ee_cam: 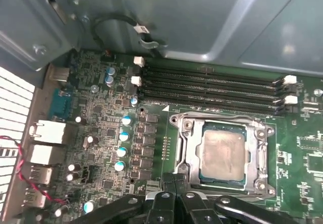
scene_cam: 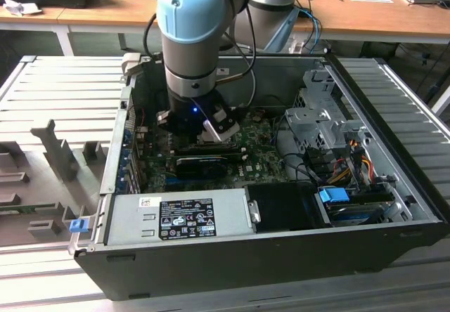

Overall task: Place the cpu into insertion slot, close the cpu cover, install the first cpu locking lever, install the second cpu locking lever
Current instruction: 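Install the second cpu locking lever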

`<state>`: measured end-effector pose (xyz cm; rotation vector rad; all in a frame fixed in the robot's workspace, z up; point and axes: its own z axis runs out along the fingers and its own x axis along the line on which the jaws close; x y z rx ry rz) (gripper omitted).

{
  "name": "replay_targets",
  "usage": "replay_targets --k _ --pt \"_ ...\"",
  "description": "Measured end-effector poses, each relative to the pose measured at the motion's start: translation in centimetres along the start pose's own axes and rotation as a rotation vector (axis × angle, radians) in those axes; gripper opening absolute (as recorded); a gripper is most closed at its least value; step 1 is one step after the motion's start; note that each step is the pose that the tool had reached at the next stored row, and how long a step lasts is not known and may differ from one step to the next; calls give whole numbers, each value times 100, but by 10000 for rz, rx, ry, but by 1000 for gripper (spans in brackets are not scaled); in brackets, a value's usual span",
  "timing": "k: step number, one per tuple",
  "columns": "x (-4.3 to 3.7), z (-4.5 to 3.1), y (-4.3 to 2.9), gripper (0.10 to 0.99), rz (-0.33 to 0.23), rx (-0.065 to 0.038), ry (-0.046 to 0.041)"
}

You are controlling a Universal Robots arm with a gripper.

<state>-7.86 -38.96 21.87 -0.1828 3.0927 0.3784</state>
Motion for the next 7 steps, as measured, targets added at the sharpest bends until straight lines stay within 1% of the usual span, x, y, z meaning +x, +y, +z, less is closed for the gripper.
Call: replay_targets --k 2,3,7 --pt "-2 -46 11 106 1 -1 2" --pt "-2 -54 14 106 0 -1 2" --pt "-2 -57 14 106 0 -2 2"
